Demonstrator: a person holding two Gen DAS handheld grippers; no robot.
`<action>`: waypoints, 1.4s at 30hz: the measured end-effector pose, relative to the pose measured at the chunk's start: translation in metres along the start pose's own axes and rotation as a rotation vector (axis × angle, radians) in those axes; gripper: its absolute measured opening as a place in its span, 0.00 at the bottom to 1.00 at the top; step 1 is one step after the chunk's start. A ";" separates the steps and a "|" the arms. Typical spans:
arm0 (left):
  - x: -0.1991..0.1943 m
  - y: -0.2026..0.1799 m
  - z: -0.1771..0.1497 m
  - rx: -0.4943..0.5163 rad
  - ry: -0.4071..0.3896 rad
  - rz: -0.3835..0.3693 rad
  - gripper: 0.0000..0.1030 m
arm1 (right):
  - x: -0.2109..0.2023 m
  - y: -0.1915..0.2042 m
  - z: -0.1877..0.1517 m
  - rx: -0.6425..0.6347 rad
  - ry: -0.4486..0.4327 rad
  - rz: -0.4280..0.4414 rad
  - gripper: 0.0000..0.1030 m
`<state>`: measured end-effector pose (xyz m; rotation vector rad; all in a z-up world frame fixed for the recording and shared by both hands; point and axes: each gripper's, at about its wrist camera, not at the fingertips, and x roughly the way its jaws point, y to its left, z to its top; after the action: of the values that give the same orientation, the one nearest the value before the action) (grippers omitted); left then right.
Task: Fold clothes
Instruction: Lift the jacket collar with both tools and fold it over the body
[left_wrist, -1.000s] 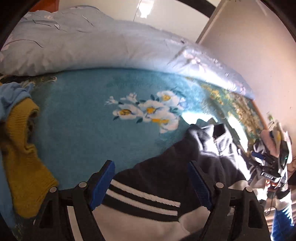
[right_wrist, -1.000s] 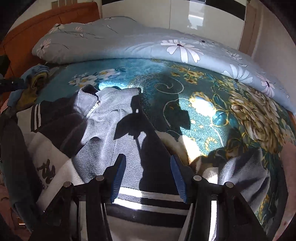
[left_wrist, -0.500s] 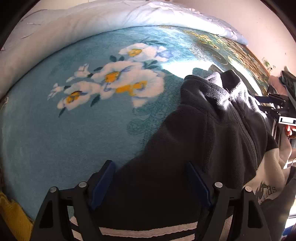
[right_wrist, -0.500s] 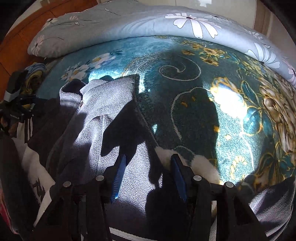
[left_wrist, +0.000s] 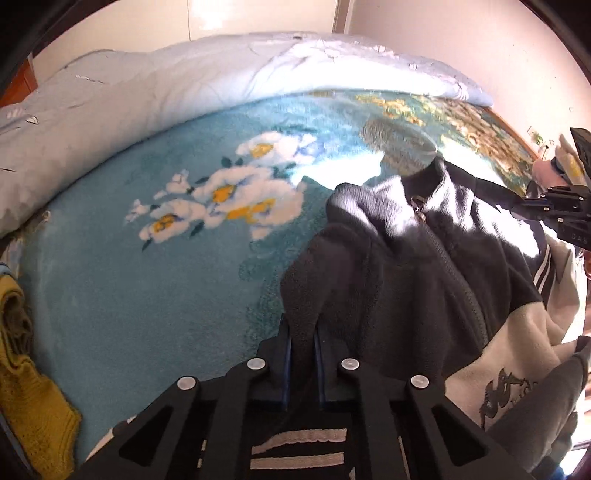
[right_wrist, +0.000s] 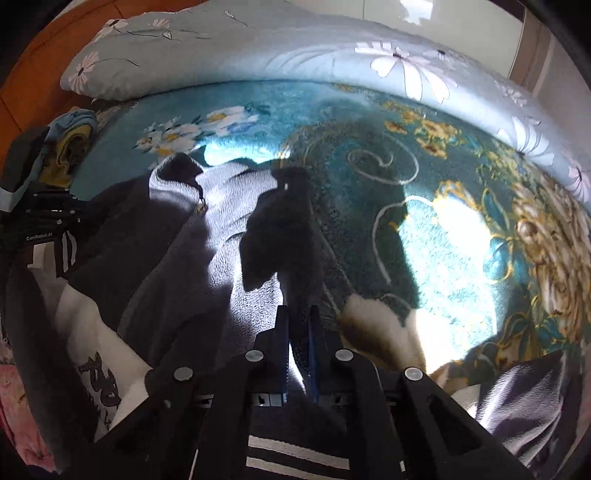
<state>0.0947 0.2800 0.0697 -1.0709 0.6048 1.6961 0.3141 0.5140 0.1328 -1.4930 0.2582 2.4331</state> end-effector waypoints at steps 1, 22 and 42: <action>-0.010 0.001 0.005 0.000 -0.029 0.011 0.10 | -0.010 -0.002 0.005 -0.003 -0.031 -0.016 0.08; -0.025 0.071 0.161 -0.223 -0.256 0.291 0.10 | -0.020 -0.022 0.218 -0.048 -0.316 -0.366 0.08; -0.078 0.070 0.044 -0.336 -0.333 0.057 0.58 | -0.049 -0.015 0.063 0.000 -0.299 -0.188 0.40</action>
<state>0.0226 0.2517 0.1525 -0.9731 0.1403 2.0179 0.2874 0.5392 0.2050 -1.0780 0.0526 2.4573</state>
